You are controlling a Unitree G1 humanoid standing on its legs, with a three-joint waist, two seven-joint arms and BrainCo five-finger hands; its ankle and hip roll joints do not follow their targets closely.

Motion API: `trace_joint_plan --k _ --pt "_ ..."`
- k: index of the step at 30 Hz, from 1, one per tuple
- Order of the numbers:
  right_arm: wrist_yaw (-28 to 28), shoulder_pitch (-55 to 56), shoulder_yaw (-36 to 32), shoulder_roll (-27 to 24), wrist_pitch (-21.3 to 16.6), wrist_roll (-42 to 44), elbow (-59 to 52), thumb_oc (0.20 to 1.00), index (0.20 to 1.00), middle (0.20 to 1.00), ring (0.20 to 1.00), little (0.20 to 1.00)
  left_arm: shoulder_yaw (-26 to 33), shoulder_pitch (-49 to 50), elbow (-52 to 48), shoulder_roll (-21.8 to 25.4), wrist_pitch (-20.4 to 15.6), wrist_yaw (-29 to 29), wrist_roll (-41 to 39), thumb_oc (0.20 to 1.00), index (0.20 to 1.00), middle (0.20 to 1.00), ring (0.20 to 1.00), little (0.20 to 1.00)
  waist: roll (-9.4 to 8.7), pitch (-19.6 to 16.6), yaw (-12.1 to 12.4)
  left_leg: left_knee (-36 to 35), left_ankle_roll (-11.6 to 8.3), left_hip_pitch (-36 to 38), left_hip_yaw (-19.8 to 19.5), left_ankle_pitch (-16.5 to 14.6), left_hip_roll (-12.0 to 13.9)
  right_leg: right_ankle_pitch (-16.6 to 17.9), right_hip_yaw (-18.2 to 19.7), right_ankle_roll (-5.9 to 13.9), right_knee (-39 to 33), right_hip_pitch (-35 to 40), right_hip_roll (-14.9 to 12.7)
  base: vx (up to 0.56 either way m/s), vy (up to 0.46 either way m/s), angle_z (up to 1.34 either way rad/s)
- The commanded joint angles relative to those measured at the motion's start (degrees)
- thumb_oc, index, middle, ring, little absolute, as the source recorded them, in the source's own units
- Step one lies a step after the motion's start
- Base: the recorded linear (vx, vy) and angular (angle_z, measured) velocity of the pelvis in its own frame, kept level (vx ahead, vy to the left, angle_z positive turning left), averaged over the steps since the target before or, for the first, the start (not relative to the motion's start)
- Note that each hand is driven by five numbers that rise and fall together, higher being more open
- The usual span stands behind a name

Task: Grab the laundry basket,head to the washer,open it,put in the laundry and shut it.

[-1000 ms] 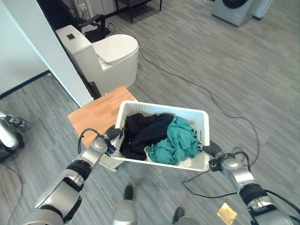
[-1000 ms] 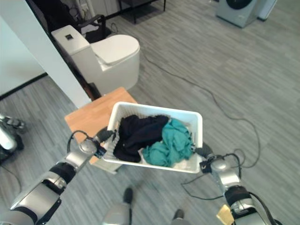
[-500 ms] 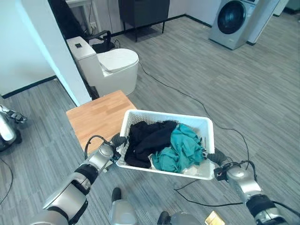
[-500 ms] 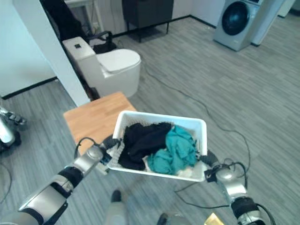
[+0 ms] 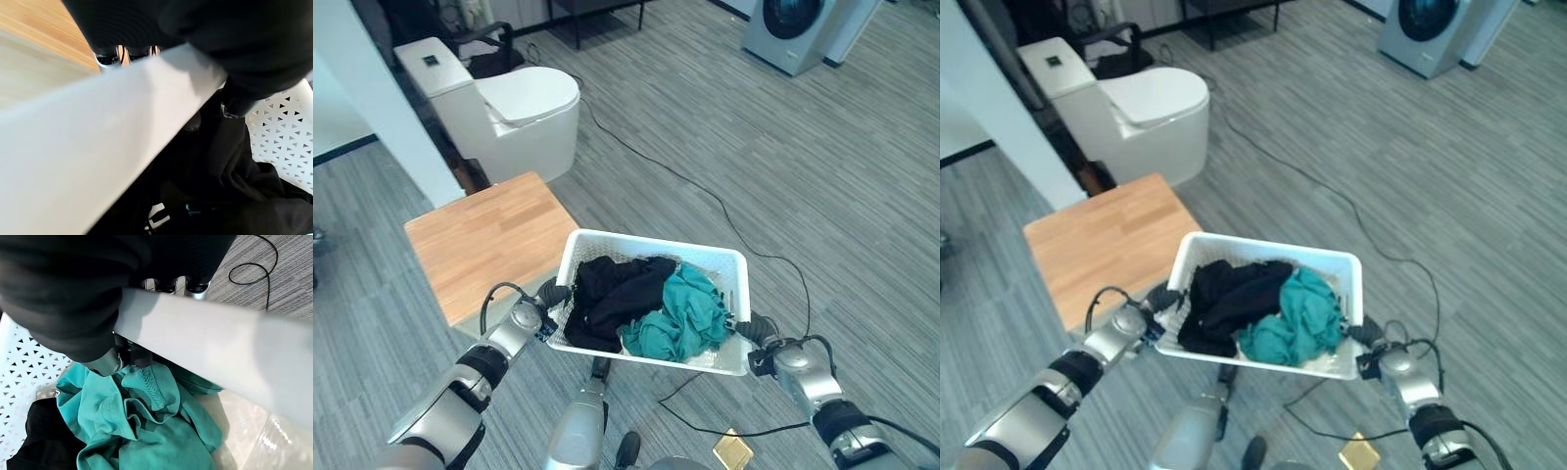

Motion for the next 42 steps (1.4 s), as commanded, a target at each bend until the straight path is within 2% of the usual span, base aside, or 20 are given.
trace_joint_plan --k 1,3,5,7,10,12,13,14,16,18,21,25,30,31,32,34,37,38,41,42 --pt "-1.29 0.46 -4.2 -4.47 -3.83 0.69 -4.44 0.2 0.2 0.2 0.2 0.2 6.54 -4.16 -3.99 3.37 -4.37 2.27 0.23 0.2 0.2 0.2 0.2 0.2 -0.76 -5.4 0.32 4.63 3.67 -0.94 3.17 -1.76 0.67 -4.49 0.33 7.13 6.77 0.81 -5.09 0.41 0.17 -0.24" --pt "-1.03 1.36 -5.09 -4.01 -3.76 0.13 -5.03 0.2 0.2 0.2 0.2 0.2 6.89 -3.13 -5.42 3.32 -4.11 2.35 0.38 0.2 0.2 0.2 0.2 0.2 -2.37 -6.15 0.53 6.73 5.52 0.31 5.48 -5.48 -0.56 -1.89 -0.17 9.44 13.14 -0.45 -7.84 0.46 0.205 -0.12" --pt "-1.01 1.15 -5.49 -3.8 -3.47 -0.77 -5.31 0.2 0.2 0.2 0.2 0.2 6.66 -2.52 -6.21 3.52 -4.04 2.37 0.42 0.2 0.2 0.2 0.2 0.2 -2.68 -6.17 -0.06 6.04 7.19 2.93 5.97 -7.54 -1.8 5.38 -0.57 12.61 23.19 -4.45 -10.28 0.38 0.207 -0.01" --pt "-1.24 1.18 -6.12 -3.68 -3.39 -1.23 -6.13 0.2 0.2 0.2 0.2 0.2 6.74 -2.06 -6.62 3.35 -3.7 2.54 0.57 0.2 0.2 0.2 0.2 0.2 -1.84 -5.66 -1.64 5.25 8.62 5.69 5.51 -8.93 -2.4 12.15 0.41 14.09 33.44 -8.64 -11.19 0.35 0.178 0.15" --pt "-1.09 0.68 -6.34 -3.75 -3.16 -2.13 -7.01 0.2 0.2 0.2 0.2 0.2 7.09 -2.22 -6.45 3.21 -3.49 2.93 0.68 0.2 0.2 0.2 0.2 0.2 1.05 -4.64 -3.99 3.0 9.69 11.1 4.46 -10.2 -1.67 10.11 -0.18 12.56 40.22 -17.13 -12.58 0.32 0.122 0.49" --pt "-1.1 0.47 -6.48 -4.37 -3.09 -2.34 -7.15 0.2 0.2 0.2 0.2 0.2 6.94 -2.27 -5.93 3.0 -3.55 2.69 0.47 0.2 0.2 0.2 0.2 0.2 2.24 -3.88 -6.24 1.81 9.38 14.62 2.24 -11.08 -2.04 6.64 0.64 11.08 36.75 -21.94 -11.12 0.3 0.014 0.46" --pt "-1.1 0.45 -6.46 -4.39 -3.08 -2.33 -7.15 0.2 0.2 0.2 0.2 0.2 6.97 -2.28 -5.92 2.98 -3.55 2.69 0.47 0.2 0.2 0.2 0.2 0.2 2.36 -3.95 -6.33 1.74 9.34 14.52 2.13 -10.97 -1.92 6.84 0.49 11.01 36.48 -21.91 -10.99 0.38 -0.087 0.51" --pt "-1.09 1.18 -7.52 -5.22 -2.94 -2.1 -7.74 0.2 0.2 0.2 0.2 0.2 7.06 -2.25 -5.55 3.18 -3.57 2.42 0.96 0.2 0.2 0.2 0.2 0.2 2.5 -4.07 -8.04 1.94 8.82 16.57 0.54 -12.7 -2.52 5.19 2.59 10.46 27.95 -23.69 -9.58 0.39 -0.126 0.71" --pt "-1.43 1.82 -8.13 -5.81 -3.13 -1.48 -8.09 0.2 0.2 0.2 0.2 0.2 7.17 -2.69 -4.39 2.43 -3.57 2.72 1.72 0.2 0.2 0.2 0.2 0.2 2.7 -3.94 -9.62 2.41 7.96 19.47 -1.33 -15.81 -2.93 7.97 5.75 11.07 13.67 -25.45 -9.34 0.52 -0.165 0.71" --pt "-1.39 2.46 -9.07 -6.06 -2.82 -1.4 -8.79 0.2 0.2 0.2 0.2 0.2 7.43 -2.66 -3.28 1.7 -3.6 2.74 2.63 0.2 0.2 0.2 0.2 0.2 2.69 -4.04 -10.83 2.56 7.45 22.4 -2.72 -18.01 -3.42 12.34 8.0 12.59 6.14 -28.79 -10.23 0.48 -0.129 0.62" --pt "-1.24 2.5 -9.03 -5.72 -2.76 -1.59 -8.47 0.2 0.2 0.2 0.2 0.2 7.58 -2.54 -2.28 1.28 -3.8 2.76 3.8 0.2 0.2 0.2 0.2 0.2 4.04 -3.92 -11.72 2.98 6.64 26.4 -3.68 -20.39 -2.55 15.09 4.22 14.11 0.72 -30.09 -11.59 0.39 -0.105 0.4" --pt "-1.04 2.83 -8.9 -5.37 -2.51 -2.05 -8.0 0.2 0.2 0.2 0.2 0.2 7.59 -1.87 -1.51 1.31 -3.49 2.01 4.66 0.2 0.2 0.2 0.2 0.2 4.24 -6.3 -12.9 3.05 4.84 31.65 -3.89 -21.45 -0.89 18.24 0.13 13.85 2.43 -27.73 -12.6 0.56 -0.241 0.59" --pt "-0.87 2.92 -7.98 -6.13 -2.27 -2.75 -9.22 0.2 0.2 0.2 0.2 0.2 8.67 -0.51 -1.1 1.41 -3.58 2.03 3.84 0.2 0.2 0.2 0.2 0.2 6.02 -7.81 -13.97 10.2 2.45 31.89 -2.63 -17.08 4.15 15.65 -1.08 11.23 8.66 -27.21 -8.93 0.48 -0.319 -0.01" --pt "-1.39 2.1 -6.76 -5.65 -2.5 -1.79 -9.44 0.2 0.2 0.2 0.2 0.2 9.31 0.05 -0.92 1.93 -3.19 2.62 2.65 0.2 0.2 0.2 0.2 0.2 5.08 -6.99 -12.91 30.77 2.23 23.14 -1.75 -5.78 7.01 11.84 -1.49 7.43 8.86 -23.23 -6.84 0.36 -0.37 -0.13" --pt "-1.4 2.07 -6.76 -5.63 -2.51 -1.78 -9.42 0.2 0.2 0.2 0.2 0.2 9.31 0.04 -0.94 1.96 -3.18 2.62 2.65 0.2 0.2 0.2 0.2 0.2 5.2 -7.0 -12.99 31.44 2.15 22.69 -1.94 -6.04 7.16 11.87 -1.62 7.36 8.89 -23.34 -6.71 0.49 -0.507 -0.27" --pt "-1.96 1.74 -6.42 -5.95 -2.78 -1.31 -9.73 0.2 0.2 0.2 0.2 0.2 9.97 0.42 -1.62 2.54 -3.21 2.98 1.68 0.2 0.2 0.2 0.2 0.2 4.03 -5.39 -11.51 40.23 2.66 17.32 -2.21 -2.87 7.47 9.68 -0.68 5.39 8.29 -20.53 -5.35 0.23 -0.285 -0.35" --pt "-2.96 1.2 -6.07 -6.57 -2.62 -1.51 -9.25 0.2 0.2 0.2 0.2 0.2 9.62 -1.0 -2.07 2.45 -3.18 3.37 0.84 0.2 0.2 0.2 0.2 0.2 2.41 -2.94 -8.97 45.37 4.02 7.73 -1.5 -6.82 6.26 7.7 0.71 4.38 7.62 -17.09 -4.74 0.22 -0.201 -0.3" --pt "-3.06 1.35 -5.94 -6.51 -2.62 -1.46 -9.06 0.2 0.2 0.2 0.2 0.2 9.71 -1.23 -1.96 2.18 -3.19 3.48 0.78 0.2 0.2 0.2 0.2 0.2 2.24 -2.32 -7.97 43.16 4.15 4.82 -0.87 -8.81 5.18 7.0 1.03 4.33 7.33 -15.58 -4.38 0.27 -0.106 -0.19" --pt "-2.84 2.32 -5.82 -5.84 -2.73 -1.51 -9.54 0.2 0.2 0.2 0.2 0.2 10.16 -0.88 -3.07 2.5 -3.31 3.58 0.61 0.2 0.2 0.2 0.2 0.2 1.71 -1.92 -5.67 34.27 4.04 -0.61 -0.25 -9.02 2.42 5.0 1.78 4.46 7.72 -12.52 -4.35 0.31 -0.034 -0.12" --pt "-2.74 2.35 -5.76 -5.54 -2.84 -1.66 -9.43 0.2 0.2 0.2 0.2 0.2 10.46 -0.58 -3.52 2.72 -3.28 3.55 0.51 0.2 0.2 0.2 0.2 0.2 2.01 -1.86 -4.67 27.86 3.89 -0.71 -0.94 -9.12 1.52 4.15 2.06 4.62 8.1 -11.53 -3.89 0.22 0.014 -0.3"
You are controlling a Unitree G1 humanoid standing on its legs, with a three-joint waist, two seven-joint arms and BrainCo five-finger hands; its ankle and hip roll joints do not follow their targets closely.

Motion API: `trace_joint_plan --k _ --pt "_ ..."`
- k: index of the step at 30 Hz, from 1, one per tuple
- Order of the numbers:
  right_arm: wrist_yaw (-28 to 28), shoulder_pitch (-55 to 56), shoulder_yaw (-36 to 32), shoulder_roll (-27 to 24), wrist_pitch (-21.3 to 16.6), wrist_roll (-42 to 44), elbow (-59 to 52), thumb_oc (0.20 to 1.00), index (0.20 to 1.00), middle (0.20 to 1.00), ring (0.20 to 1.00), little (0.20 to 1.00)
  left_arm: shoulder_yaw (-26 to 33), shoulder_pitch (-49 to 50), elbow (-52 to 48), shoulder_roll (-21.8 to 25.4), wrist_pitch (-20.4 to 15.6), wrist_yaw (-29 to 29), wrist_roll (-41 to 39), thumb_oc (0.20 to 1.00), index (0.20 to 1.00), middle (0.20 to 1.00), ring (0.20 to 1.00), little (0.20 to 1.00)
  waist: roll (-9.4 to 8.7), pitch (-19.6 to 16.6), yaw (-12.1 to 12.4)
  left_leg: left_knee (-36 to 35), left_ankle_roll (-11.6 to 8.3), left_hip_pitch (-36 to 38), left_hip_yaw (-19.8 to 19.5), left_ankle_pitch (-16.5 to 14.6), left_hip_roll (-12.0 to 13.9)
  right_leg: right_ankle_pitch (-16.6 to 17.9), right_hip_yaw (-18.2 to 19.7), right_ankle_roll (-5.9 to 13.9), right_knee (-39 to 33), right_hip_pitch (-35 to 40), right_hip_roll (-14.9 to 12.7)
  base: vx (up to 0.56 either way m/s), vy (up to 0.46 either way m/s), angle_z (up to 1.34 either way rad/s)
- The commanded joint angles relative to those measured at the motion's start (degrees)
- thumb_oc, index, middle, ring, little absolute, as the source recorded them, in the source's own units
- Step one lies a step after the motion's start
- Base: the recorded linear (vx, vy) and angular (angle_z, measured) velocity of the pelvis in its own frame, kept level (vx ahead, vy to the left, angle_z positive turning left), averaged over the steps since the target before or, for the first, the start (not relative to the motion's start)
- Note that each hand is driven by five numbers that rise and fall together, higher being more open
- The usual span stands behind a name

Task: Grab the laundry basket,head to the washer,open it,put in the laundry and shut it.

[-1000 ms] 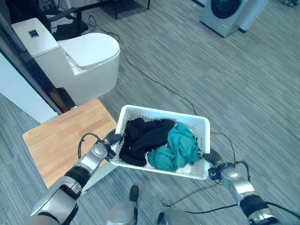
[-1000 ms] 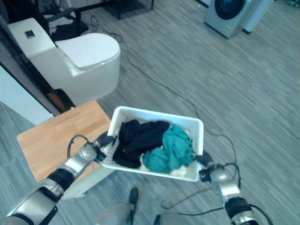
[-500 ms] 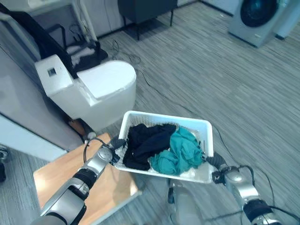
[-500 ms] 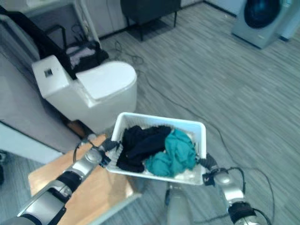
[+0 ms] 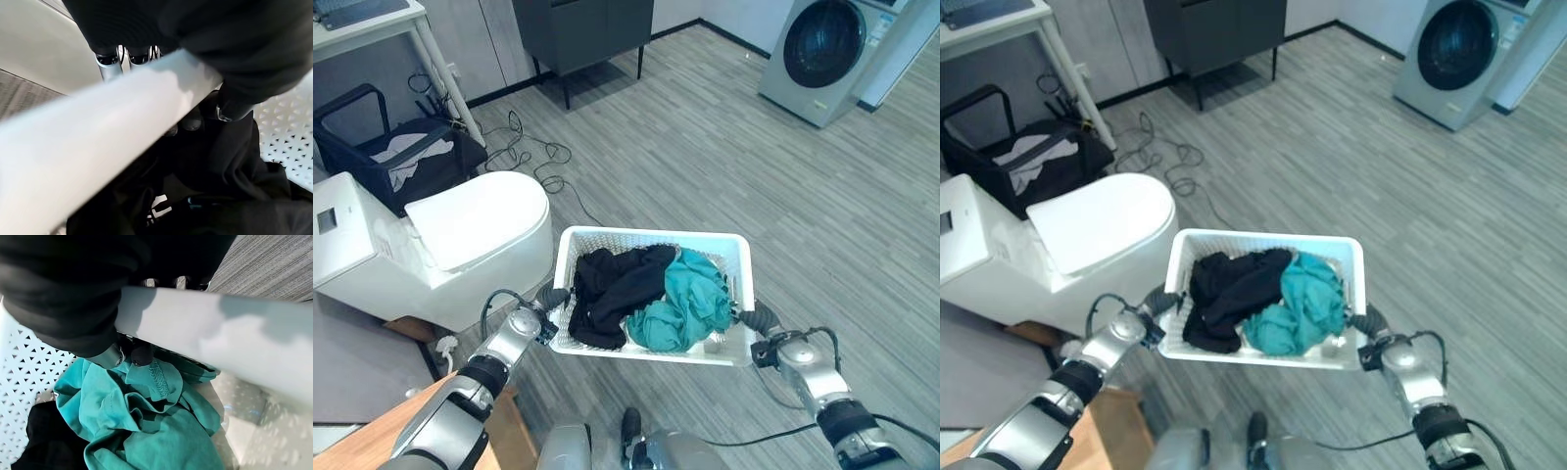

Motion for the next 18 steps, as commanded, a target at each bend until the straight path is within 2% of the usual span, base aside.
trace_joint_plan --k 1,2,3,5,8,9,12,13,14,15,17,18 --pt "-0.98 0.82 -3.09 -5.28 -3.42 0.01 -3.15 0.2 0.2 0.2 0.2 0.2 3.87 -3.98 -1.98 4.43 -2.25 3.05 -1.3 0.2 0.2 0.2 0.2 0.2 1.26 -0.73 3.71 -19.26 0.56 5.07 -0.47 6.5 0.02 -2.18 -1.82 10.3 -0.41 0.8 -4.69 0.41 0.069 -0.36" --pt "-0.79 -0.04 -2.52 -4.24 -3.93 0.25 -2.28 0.2 0.2 0.2 0.2 0.2 4.43 -3.36 -2.64 5.27 -2.32 2.9 -1.68 0.2 0.2 0.2 0.2 0.2 2.28 -1.0 5.52 -34.2 -0.44 5.9 -3.3 9.58 -1.07 -3.84 -1.27 10.65 -0.3 3.42 -3.68 0.45 0.082 -0.29" --pt "-0.97 -0.7 -2.13 -3.74 -4.24 0.42 -1.36 0.2 0.2 0.2 0.2 0.2 4.61 -3.22 -2.51 5.46 -2.25 3.02 -2.02 0.2 0.2 0.2 0.2 0.2 2.75 -1.18 6.39 -39.09 -1.0 5.05 -4.92 11.64 -0.63 -4.76 -1.06 10.69 -0.41 4.71 -3.03 0.58 0.108 -0.3" --pt "-1.18 -1.85 -1.51 -2.84 -4.57 0.49 -0.18 0.2 0.2 0.2 0.2 0.2 4.53 -3.05 -2.28 5.83 -2.33 3.04 -2.23 0.2 0.2 0.2 0.2 0.2 2.85 -0.9 7.02 -45.19 -1.49 5.27 -4.66 13.59 0.33 -6.18 -0.26 10.72 -0.27 7.2 -3.12 0.35 0.064 -0.44" --pt "-0.81 -2.34 -0.85 -2.2 -4.3 0.21 0.08 0.2 0.2 0.2 0.2 0.2 4.85 -2.93 -1.98 6.07 -2.46 2.99 -2.24 0.2 0.2 0.2 0.2 0.2 3.17 -1.72 7.78 -46.81 -1.38 7.11 -3.61 14.31 0.94 -7.51 0.32 11.24 -0.25 8.94 -3.31 0.41 0.131 -0.4" --pt "-0.76 -2.18 -1.17 -1.61 -4.2 -0.02 0.51 0.2 0.2 0.2 0.2 0.2 5.31 -2.63 -1.66 6.58 -2.63 3.19 -2.33 0.2 0.2 0.2 0.2 0.2 3.09 -3.37 8.3 -43.37 -0.76 7.58 -2.93 14.51 0.27 -8.69 0.6 11.93 0.1 11.43 -4.64 0.51 0.194 -0.45" --pt "-0.28 -1.56 -1.34 -1.11 -3.79 -0.52 0.77 0.2 0.2 0.2 0.2 0.2 5.3 -2.67 -1.13 7.5 -2.93 3.35 -2.21 0.2 0.2 0.2 0.2 0.2 2.48 -4.72 8.91 -41.92 0.55 8.95 -2.0 12.54 -1.05 -8.85 1.17 13.14 4.06 11.48 -6.4 0.45 0.202 -0.24" --pt "-0.07 -1.67 -1.29 -0.16 -3.61 -1.2 1.69 0.2 0.2 0.2 0.2 0.2 4.94 -2.67 -0.54 8.89 -3.06 3.02 -2.06 0.2 0.2 0.2 0.2 0.2 2.03 -6.23 8.87 -42.2 3.14 12.77 -0.69 9.8 -2.74 -3.72 1.03 16.11 15.63 8.15 -9.2 0.51 0.272 -0.24" --pt "-0.07 -1.66 -1.29 -0.15 -3.59 -1.21 1.68 0.2 0.2 0.2 0.2 0.2 4.95 -2.65 -0.56 8.91 -3.05 3.02 -2.06 0.2 0.2 0.2 0.2 0.2 1.95 -6.23 8.95 -42.23 3.18 12.79 -0.57 9.79 -2.8 -3.86 1.14 16.16 15.88 8.01 -9.31 0.52 0.29 -0.36" --pt "-0.19 -1.81 -1.48 -0.15 -3.77 -1.55 2.28 0.2 0.2 0.2 0.2 0.2 4.49 -2.85 -0.2 9.21 -3.0 2.93 -2.05 0.2 0.2 0.2 0.2 0.2 1.94 -6.31 8.6 -42.07 4.11 13.82 -0.05 8.81 -3.54 -0.41 1.06 17.43 19.98 6.85 -10.4 0.17 0.128 -0.44" --pt "-0.43 -1.39 -2.28 -0.28 -3.54 -1.71 2.63 0.2 0.2 0.2 0.2 0.2 4.14 -3.38 -0.32 9.66 -2.88 2.93 -1.74 0.2 0.2 0.2 0.2 0.2 2.24 -6.05 8.01 -41.85 5.06 15.35 0.43 7.39 -4.02 2.9 0.19 18.89 26.73 4.12 -11.84 0.18 0.133 -0.31" --pt "-0.43 -1.38 -2.3 -0.28 -3.54 -1.72 2.62 0.2 0.2 0.2 0.2 0.2 4.13 -3.4 -0.31 9.66 -2.88 2.93 -1.74 0.2 0.2 0.2 0.2 0.2 2.19 -6.04 8.02 -41.78 5.09 15.31 0.44 7.36 -4.09 2.83 0.21 18.92 26.86 4.06 -11.91 0.17 0.099 0.11"
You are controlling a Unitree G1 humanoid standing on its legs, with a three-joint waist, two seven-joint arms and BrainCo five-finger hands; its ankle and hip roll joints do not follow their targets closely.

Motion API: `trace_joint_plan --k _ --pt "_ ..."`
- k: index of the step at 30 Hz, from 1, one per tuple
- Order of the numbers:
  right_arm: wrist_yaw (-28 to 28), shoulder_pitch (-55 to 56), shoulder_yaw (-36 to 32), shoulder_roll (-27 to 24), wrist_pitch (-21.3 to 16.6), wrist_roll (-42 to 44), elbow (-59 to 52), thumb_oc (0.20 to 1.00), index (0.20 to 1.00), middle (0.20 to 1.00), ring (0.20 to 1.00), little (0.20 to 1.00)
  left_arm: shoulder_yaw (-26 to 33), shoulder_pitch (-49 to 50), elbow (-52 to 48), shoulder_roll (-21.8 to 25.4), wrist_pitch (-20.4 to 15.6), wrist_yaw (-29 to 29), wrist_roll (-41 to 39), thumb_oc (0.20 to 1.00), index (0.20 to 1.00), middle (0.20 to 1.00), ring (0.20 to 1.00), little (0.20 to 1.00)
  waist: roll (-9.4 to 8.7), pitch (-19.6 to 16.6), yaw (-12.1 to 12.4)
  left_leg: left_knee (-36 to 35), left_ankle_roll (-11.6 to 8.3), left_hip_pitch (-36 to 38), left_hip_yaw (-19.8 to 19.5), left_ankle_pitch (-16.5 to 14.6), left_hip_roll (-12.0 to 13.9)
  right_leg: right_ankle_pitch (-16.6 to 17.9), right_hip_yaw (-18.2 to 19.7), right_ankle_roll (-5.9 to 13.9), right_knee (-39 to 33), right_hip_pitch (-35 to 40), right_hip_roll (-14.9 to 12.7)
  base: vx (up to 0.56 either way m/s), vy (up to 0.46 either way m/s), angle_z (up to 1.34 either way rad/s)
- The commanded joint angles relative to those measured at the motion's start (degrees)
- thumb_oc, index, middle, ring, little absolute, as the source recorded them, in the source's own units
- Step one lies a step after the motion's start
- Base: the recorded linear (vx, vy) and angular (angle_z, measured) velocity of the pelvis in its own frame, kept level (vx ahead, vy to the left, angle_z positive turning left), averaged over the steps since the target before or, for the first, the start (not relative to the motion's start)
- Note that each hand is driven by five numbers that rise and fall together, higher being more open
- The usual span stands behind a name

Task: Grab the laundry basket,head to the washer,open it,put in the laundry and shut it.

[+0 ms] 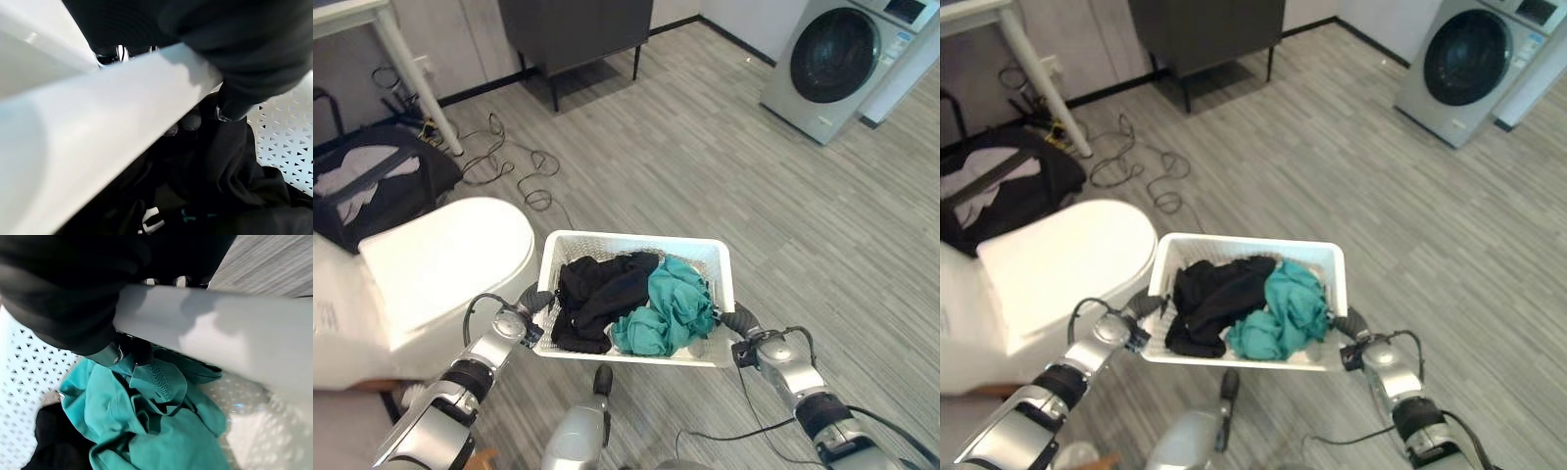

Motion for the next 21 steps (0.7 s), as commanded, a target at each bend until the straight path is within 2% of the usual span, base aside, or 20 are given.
trace_joint_plan --k 1,2,3,4,6,7,8,9,10,11,12,13,14,15,16,18,19,21 --pt "-1.27 0.67 -4.72 -6.02 -3.65 -0.71 -1.0 0.2 0.2 0.2 0.2 0.2 2.76 -5.58 0.53 5.25 -3.52 3.15 0.08 0.2 0.2 0.2 0.2 0.2 2.36 -7.12 0.71 6.8 -4.59 -2.97 -1.11 -6.2 2.73 17.0 -0.75 4.02 -5.89 -2.29 -5.26 0.15 0.088 0.33" --pt "-1.27 0.87 -5.21 -6.17 -3.51 -0.85 -1.33 0.2 0.2 0.2 0.2 0.2 2.51 -6.04 0.52 5.29 -3.46 3.12 0.18 0.2 0.2 0.2 0.2 0.2 2.73 -6.98 0.27 6.54 -4.4 -1.61 -0.94 -6.82 2.8 16.34 -2.08 3.75 -4.3 -3.5 -6.47 0.3 0.137 0.35" --pt "-1.36 1.57 -6.47 -7.06 -3.49 -1.36 -1.92 0.2 0.2 0.2 0.2 0.2 1.49 -7.59 0.17 5.13 -3.3 2.89 0.65 0.2 0.2 0.2 0.2 0.2 3.52 -7.03 -1.18 5.66 -4.73 0.38 -0.83 -7.77 3.08 14.56 -5.25 2.82 -5.12 -6.04 -8.39 0.3 0.107 0.28" --pt "-1.22 1.86 -7.0 -8.03 -3.49 -2.03 -1.9 0.2 0.2 0.2 0.2 0.2 0.69 -8.84 0.04 5.09 -3.24 2.66 1.02 0.2 0.2 0.2 0.2 0.2 4.11 -7.12 -2.51 5.22 -4.75 1.56 -1.04 -8.43 3.29 12.8 -5.43 1.75 -7.26 -8.33 -8.08 0.29 0.064 0.32" --pt "-1.18 2.33 -7.52 -8.82 -3.27 -2.34 -2.0 0.2 0.2 0.2 0.2 0.2 0.19 -9.34 0.11 5.15 -3.43 2.52 1.39 0.2 0.2 0.2 0.2 0.2 4.27 -7.14 -3.22 5.14 -4.88 2.06 -1.1 -8.71 3.23 11.65 -5.64 1.61 -9.79 -7.92 -7.78 0.16 -0.023 0.39" --pt "-1.3 2.54 -8.34 -9.96 -3.23 -2.56 -1.4 0.2 0.2 0.2 0.2 0.2 -0.8 -10.61 1.14 4.62 -3.63 2.17 1.54 0.2 0.2 0.2 0.2 0.2 4.3 -7.18 -4.66 4.83 -5.07 3.17 -1.24 -9.7 3.5 9.25 -3.75 0.85 -16.07 -9.69 -5.87 0.12 -0.05 0.21" --pt "-1.29 2.57 -8.38 -9.98 -3.23 -2.56 -1.4 0.2 0.2 0.2 0.2 0.2 -0.86 -10.67 1.23 4.56 -3.68 2.17 1.53 0.2 0.2 0.2 0.2 0.2 4.41 -7.13 -4.56 4.83 -5.12 3.32 -1.21 -9.83 3.63 9.29 -3.75 0.81 -16.32 -9.45 -5.71 0.24 -0.097 0.17" --pt "-1.64 2.84 -9.26 -11.38 -3.28 -2.39 -0.88 0.2 0.2 0.2 0.2 0.2 -1.56 -11.94 2.69 3.38 -3.99 1.86 1.2 0.2 0.2 0.2 0.2 0.2 4.31 -6.98 -6.47 4.42 -5.39 5.08 -1.26 -11.14 3.4 11.0 -0.61 1.12 -23.81 -12.71 -4.42 0.14 -0.051 0.08" --pt "-1.63 2.88 -9.29 -11.43 -3.27 -2.39 -0.9 0.2 0.2 0.2 0.2 0.2 -1.59 -11.98 2.77 3.31 -4.04 1.86 1.2 0.2 0.2 0.2 0.2 0.2 4.47 -6.93 -6.37 4.38 -5.41 5.24 -1.21 -11.25 3.55 11.14 -0.6 1.11 -24.15 -12.43 -4.23 0.28 -0.108 0.11" --pt "-1.78 3.16 -9.78 -12.02 -3.42 -2.14 -0.69 0.2 0.2 0.2 0.2 0.2 -2.54 -13.54 4.29 2.09 -4.34 1.94 1.8 0.2 0.2 0.2 0.2 0.2 4.06 -6.85 -7.81 4.25 -5.71 7.03 -0.95 -12.8 3.11 14.9 0.59 2.13 -30.83 -14.48 -4.18 0.16 -0.059 0.1" --pt "-1.77 3.2 -9.85 -12.07 -3.43 -2.14 -0.7 0.2 0.2 0.2 0.2 0.2 -2.6 -13.64 4.41 2.0 -4.4 1.95 1.79 0.2 0.2 0.2 0.2 0.2 4.26 -6.67 -7.7 4.26 -5.73 7.28 -0.92 -12.95 3.3 15.15 0.55 2.12 -31.34 -14.0 -3.94 0.33 -0.118 -0.17" --pt "-1.98 3.5 -10.25 -12.55 -3.59 -2.29 -0.54 0.2 0.2 0.2 0.2 0.2 -3.17 -14.92 5.79 1.32 -4.55 2.23 2.4 0.2 0.2 0.2 0.2 0.2 4.15 -6.38 -9.14 4.47 -5.97 9.35 -0.21 -14.63 3.18 18.12 -0.51 3.36 -35.46 -16.6 -4.46 0.3 -0.108 -0.22" --pt "-1.84 3.76 -10.49 -12.65 -3.59 -2.38 -0.42 0.2 0.2 0.2 0.2 0.2 -3.3 -15.24 6.32 1.06 -4.64 2.28 2.79 0.2 0.2 0.2 0.2 0.2 4.01 -6.26 -9.74 4.72 -6.19 10.6 0.45 -15.7 3.09 19.63 -2.59 4.08 -38.03 -17.52 -4.96 0.31 -0.107 -0.26" --pt "-1.84 3.8 -10.53 -12.67 -3.58 -2.38 -0.45 0.2 0.2 0.2 0.2 0.2 -3.32 -15.27 6.38 1.0 -4.67 2.28 2.8 0.2 0.2 0.2 0.2 0.2 4.2 -6.15 -9.73 4.8 -6.22 10.77 0.43 -15.88 3.28 19.77 -2.71 4.09 -38.39 -17.15 -4.75 0.28 -0.115 -0.29" --pt "-1.75 4.15 -10.75 -12.72 -3.58 -2.37 -0.3 0.2 0.2 0.2 0.2 0.2 -3.39 -15.6 6.59 0.9 -4.69 2.08 3.05 0.2 0.2 0.2 0.2 0.2 4.29 -6.02 -10.31 4.94 -6.59 12.18 1.45 -16.7 3.39 20.54 -6.15 4.68 -40.75 -17.89 -5.28 0.24 -0.112 -0.45" --pt "-1.64 4.34 -10.95 -12.79 -3.51 -2.38 -0.28 0.2 0.2 0.2 0.2 0.2 -3.38 -15.68 6.59 0.87 -4.63 2.0 3.45 0.2 0.2 0.2 0.2 0.2 4.37 -6.04 -10.75 4.83 -6.75 13.17 1.91 -17.18 3.68 20.83 -7.12 4.79 -41.17 -18.1 -5.36 0.26 -0.141 -0.4" --pt "-1.49 5.16 -11.58 -13.14 -3.6 -2.13 -0.23 0.2 0.2 0.2 0.2 0.2 -3.7 -15.84 6.02 0.98 -4.75 1.63 3.69 0.2 0.2 0.2 0.2 0.2 3.88 -7.08 -11.05 4.4 -7.2 14.82 2.58 -18.36 3.89 20.97 -8.08 4.51 -41.25 -16.77 -5.8 0.3 -0.172 -0.17" --pt "-1.38 5.75 -11.64 -13.25 -3.64 -2.2 -0.1 0.2 0.2 0.2 0.2 0.2 -3.32 -15.21 5.63 0.59 -4.86 1.5 3.54 0.2 0.2 0.2 0.2 0.2 4.05 -8.34 -11.43 4.32 -7.86 16.5 3.01 -18.65 4.89 22.14 -8.4 3.7 -40.04 -15.36 -5.58 0.37 -0.213 -0.1"
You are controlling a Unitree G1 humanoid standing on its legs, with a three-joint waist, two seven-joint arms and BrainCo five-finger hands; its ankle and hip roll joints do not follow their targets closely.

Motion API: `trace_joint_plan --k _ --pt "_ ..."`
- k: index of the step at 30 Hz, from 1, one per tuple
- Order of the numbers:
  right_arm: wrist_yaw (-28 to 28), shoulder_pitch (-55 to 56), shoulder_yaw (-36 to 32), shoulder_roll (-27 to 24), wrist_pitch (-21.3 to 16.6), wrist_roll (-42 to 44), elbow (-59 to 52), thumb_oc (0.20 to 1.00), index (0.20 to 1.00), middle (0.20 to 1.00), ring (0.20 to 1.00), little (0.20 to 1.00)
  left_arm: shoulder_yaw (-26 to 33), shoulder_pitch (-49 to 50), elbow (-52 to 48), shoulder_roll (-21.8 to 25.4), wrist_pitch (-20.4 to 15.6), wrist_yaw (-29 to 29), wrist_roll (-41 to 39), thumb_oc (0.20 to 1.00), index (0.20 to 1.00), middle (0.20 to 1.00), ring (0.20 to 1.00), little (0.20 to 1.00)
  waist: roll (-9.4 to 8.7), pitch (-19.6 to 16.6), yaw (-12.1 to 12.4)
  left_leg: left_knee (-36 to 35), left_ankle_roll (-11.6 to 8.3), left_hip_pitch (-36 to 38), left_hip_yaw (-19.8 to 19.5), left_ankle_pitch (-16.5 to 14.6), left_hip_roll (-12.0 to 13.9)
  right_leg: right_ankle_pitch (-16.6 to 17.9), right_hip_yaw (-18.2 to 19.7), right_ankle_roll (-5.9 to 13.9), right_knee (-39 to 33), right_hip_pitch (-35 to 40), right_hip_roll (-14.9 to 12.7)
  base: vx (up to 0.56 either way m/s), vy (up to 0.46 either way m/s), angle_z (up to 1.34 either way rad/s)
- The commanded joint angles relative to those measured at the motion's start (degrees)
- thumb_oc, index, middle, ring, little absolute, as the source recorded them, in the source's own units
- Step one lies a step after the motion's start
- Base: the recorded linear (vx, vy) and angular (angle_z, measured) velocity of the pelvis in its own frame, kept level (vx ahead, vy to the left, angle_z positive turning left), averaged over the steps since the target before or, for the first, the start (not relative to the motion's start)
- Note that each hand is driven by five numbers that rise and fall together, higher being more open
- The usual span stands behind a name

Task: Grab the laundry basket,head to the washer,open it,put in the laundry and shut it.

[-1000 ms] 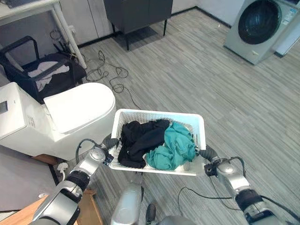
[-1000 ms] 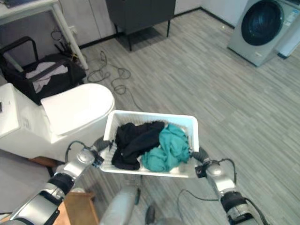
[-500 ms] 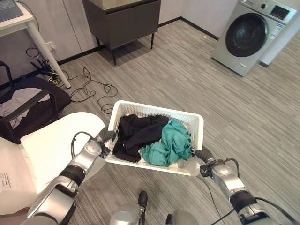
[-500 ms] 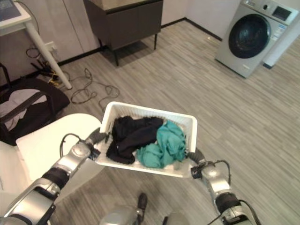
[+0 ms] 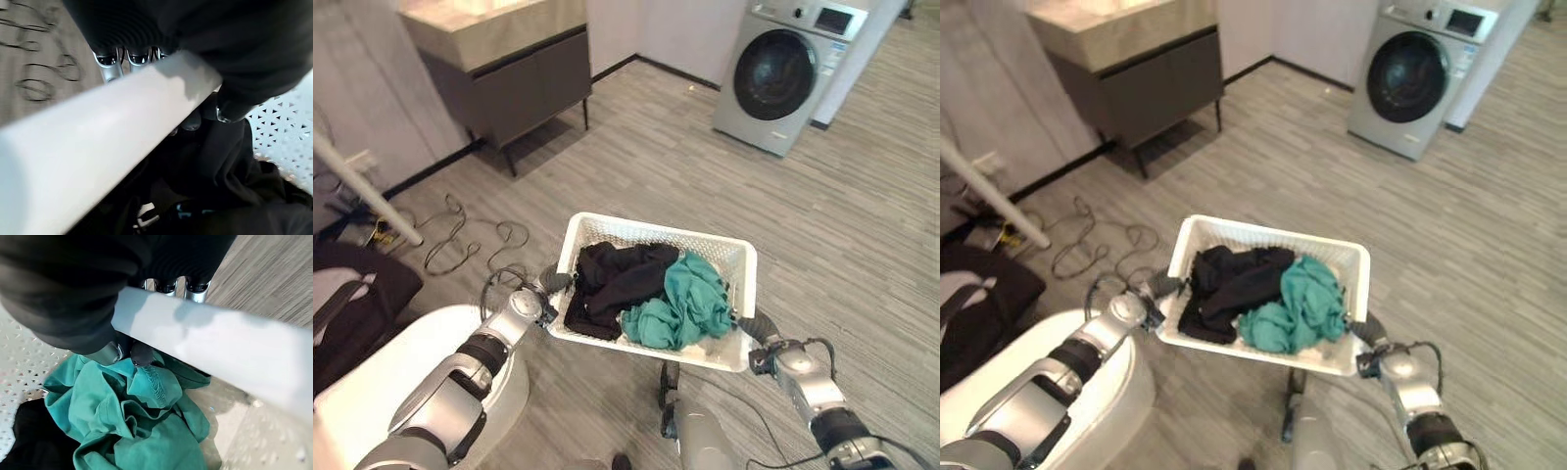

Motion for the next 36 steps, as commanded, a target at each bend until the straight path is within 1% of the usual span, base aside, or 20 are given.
trace_joint_plan --k 1,3,5,10,11,14,15,17,18,20,22,24,26,27,28,29,31,34,35,36 --pt "-2.2 0.44 -4.75 -10.55 -3.07 -1.13 0.88 0.2 0.2 0.2 0.2 0.2 4.02 -5.71 2.54 4.97 -3.0 2.63 1.04 0.2 0.2 0.2 0.2 0.2 0.84 -5.16 1.19 6.69 -1.09 -3.53 -2.56 -2.49 6.96 5.94 1.03 1.95 -5.54 7.23 0.58 0.35 -0.214 -0.14" --pt "-2.07 0.09 -3.95 -10.57 -3.09 -0.97 0.64 0.2 0.2 0.2 0.2 0.2 4.45 -4.68 2.38 4.78 -3.19 2.33 0.17 0.2 0.2 0.2 0.2 0.2 1.68 -5.83 0.98 10.24 -2.51 -3.26 -2.44 -0.31 9.15 4.21 0.38 0.56 -3.2 7.85 2.11 0.34 -0.241 -0.18" --pt "-2.44 -0.59 -3.03 -10.59 -3.26 -0.28 0.82 0.2 0.2 0.2 0.2 0.2 4.87 -3.77 2.08 5.02 -3.18 2.44 -0.58 0.2 0.2 0.2 0.2 0.2 2.02 -6.23 1.01 20.4 -4.43 -6.3 -1.41 5.54 13.02 2.0 -0.26 -1.41 -3.07 10.2 4.05 0.26 -0.253 -0.27" --pt "-2.44 -0.6 -3.02 -10.58 -3.26 -0.28 0.83 0.2 0.2 0.2 0.2 0.2 4.87 -3.76 2.08 5.04 -3.18 2.44 -0.58 0.2 0.2 0.2 0.2 0.2 1.97 -6.33 0.95 20.43 -4.42 -6.44 -1.47 5.56 12.99 2.01 -0.3 -1.41 -3.07 10.1 3.99 0.11 -0.134 -0.27" --pt "-2.57 -2.5 -0.5 -10.92 -2.76 0.04 -1.93 0.2 0.2 0.2 0.2 0.2 6.93 -3.2 -0.21 6.13 -2.47 3.58 -3.66 0.2 0.2 0.2 0.2 0.2 -0.33 -1.73 5.29 48.98 -4.79 -22.73 -0.54 14.23 18.55 -2.57 0.81 -6.63 -7.1 19.89 7.38 0.56 -0.581 -0.2" --pt "-2.47 -2.27 -0.44 -10.97 -2.47 -0.2 -2.61 0.2 0.2 0.2 0.2 0.2 7.09 -3.32 -0.67 6.1 -2.41 3.66 -3.95 0.2 0.2 0.2 0.2 0.2 -0.66 -1.25 6.08 47.16 -4.29 -25.87 -0.7 12.57 17.91 -3.03 1.74 -6.47 -7.57 21.11 7.59 0.29 -0.195 -0.77" --pt "-2.27 -0.96 -0.73 -10.93 -2.41 -0.44 -4.12 0.2 0.2 0.2 0.2 0.2 7.19 -2.82 -1.52 6.2 -2.44 3.5 -3.91 0.2 0.2 0.2 0.2 0.2 -0.91 -0.49 8.21 36.1 -3.73 -30.81 -2.21 11.19 14.68 -4.65 3.91 -5.81 -7.47 23.56 7.7 0.35 0.046 -0.92" --pt "-2.68 -0.59 -0.88 -10.55 -3.06 -0.51 -3.44 0.2 0.2 0.2 0.2 0.2 6.86 -2.71 -1.34 5.87 -2.58 3.61 -3.61 0.2 0.2 0.2 0.2 0.2 -0.5 -0.44 9.19 20.16 -3.97 -31.21 -4.73 12.22 12.69 -6.09 4.6 -5.39 -7.31 24.98 8.21 0.35 0.064 -0.28" --pt "-2.68 -0.61 -0.88 -10.55 -3.08 -0.51 -3.42 0.2 0.2 0.2 0.2 0.2 6.85 -2.73 -1.32 5.86 -2.58 3.61 -3.61 0.2 0.2 0.2 0.2 0.2 -0.65 -0.48 9.12 19.48 -3.93 -30.99 -4.7 12.7 12.48 -6.05 4.52 -5.38 -7.3 24.9 8.04 0.27 0.054 -0.17" --pt "-3.4 -1.31 -0.48 -9.98 -3.68 -0.63 -1.79 0.2 0.2 0.2 0.2 0.2 6.56 -2.62 -1.25 5.75 -2.72 3.49 -3.66 0.2 0.2 0.2 0.2 0.2 0.4 -0.34 10.06 5.6 -4.84 -30.83 -8.35 16.94 11.58 -8.05 5.19 -5.36 -6.44 26.42 9.27 0.34 0.06 -0.22" --pt "-4.22 -2.62 0.82 -8.4 -4.38 -0.51 1.11 0.2 0.2 0.2 0.2 0.2 5.35 -3.19 -0.17 5.01 -3.0 3.32 -3.82 0.2 0.2 0.2 0.2 0.2 0.19 0.32 11.03 -2.06 -5.34 -33.75 -6.78 18.34 10.42 -10.27 5.73 -5.35 -5.12 28.8 9.83 0.5 0.075 -0.15" --pt "-3.8 -3.07 1.51 -7.52 -4.1 -0.92 1.48 0.2 0.2 0.2 0.2 0.2 5.57 -3.01 -0.31 5.26 -3.02 3.29 -3.78 0.2 0.2 0.2 0.2 0.2 0.64 -1.08 11.55 -1.57 -4.63 -31.88 -3.71 19.08 10.92 -12.41 6.12 -4.78 -4.19 30.13 10.41 0.5 0.1 -0.09" --pt "-3.53 -3.64 1.95 -6.34 -4.29 -1.18 2.23 0.2 0.2 0.2 0.2 0.2 5.87 -2.76 -0.39 5.64 -3.23 3.35 -3.31 0.2 0.2 0.2 0.2 0.2 0.16 -2.67 12.83 -0.22 -3.66 -30.62 -4.31 20.2 10.06 -14.69 7.44 -4.54 -2.29 31.94 9.7 0.61 0.164 -0.34" --pt "-3.14 -3.29 1.92 -4.98 -4.31 -0.89 2.95 0.2 0.2 0.2 0.2 0.2 5.95 -1.84 -0.9 6.48 -3.52 3.06 -3.41 0.2 0.2 0.2 0.2 0.2 -0.64 -4.42 14.41 1.85 -2.61 -30.18 -5.05 19.25 8.75 -15.34 7.34 -2.95 1.81 32.16 7.91 0.97 0.374 -0.51" --pt "-2.68 -2.79 2.16 -3.62 -4.24 -1.12 4.97 0.2 0.2 0.2 0.2 0.2 4.95 -1.29 -0.5 7.58 -3.46 2.96 -3.39 0.2 0.2 0.2 0.2 0.2 -1.83 -5.64 14.38 3.89 0.43 -27.08 -4.1 15.77 5.91 -6.06 6.63 1.33 16.15 27.34 3.32 0.98 0.48 -0.54" --pt "-2.4 -3.31 2.56 -3.38 -4.19 -1.51 5.05 0.2 0.2 0.2 0.2 0.2 4.59 -1.07 0.04 7.95 -3.31 2.71 -3.11 0.2 0.2 0.2 0.2 0.2 -1.18 -5.25 13.29 3.75 2.48 -24.46 -4.59 13.67 4.74 1.53 8.66 2.71 28.18 22.1 1.67 0.76 0.44 -0.21" --pt "-2.19 -3.15 2.28 -3.11 -4.19 -1.6 4.68 0.2 0.2 0.2 0.2 0.2 5.45 -0.29 -0.34 8.41 -3.24 2.95 -3.21 0.2 0.2 0.2 0.2 0.2 -0.08 -4.9 12.52 3.22 3.83 -21.28 -5.72 11.77 4.46 2.14 9.5 2.62 34.29 17.96 0.66 0.33 0.206 0.44" --pt "-1.91 -3.41 2.55 -3.31 -4.18 -1.68 5.05 0.2 0.2 0.2 0.2 0.2 5.92 -0.14 -0.53 8.56 -3.15 2.94 -3.46 0.2 0.2 0.2 0.2 0.2 0.85 -3.73 11.73 1.74 4.09 -18.06 -7.36 11.13 4.41 -2.17 8.87 0.63 32.9 12.34 0.04 0.22 0.046 0.2" --pt "-1.9 -3.44 2.45 -3.63 -4.14 -1.54 5.3 0.2 0.2 0.2 0.2 0.2 5.86 0.08 -0.41 8.54 -3.24 2.63 -3.58 0.2 0.2 0.2 0.2 0.2 1.13 -3.25 10.81 1.57 3.87 -17.07 -8.56 10.8 4.44 -3.88 9.3 -0.05 29.47 10.45 1.86 0.3 -0.102 0.25" --pt "-1.81 -2.9 1.65 -4.14 -4.04 -1.09 5.29 0.2 0.2 0.2 0.2 0.2 5.75 0.35 0.35 8.32 -3.3 2.53 -3.06 0.2 0.2 0.2 0.2 0.2 1.28 -3.04 9.47 1.57 3.01 -15.78 -10.05 9.38 4.75 -6.26 9.38 -0.35 18.85 9.44 3.36 0.39 -0.145 0.58"
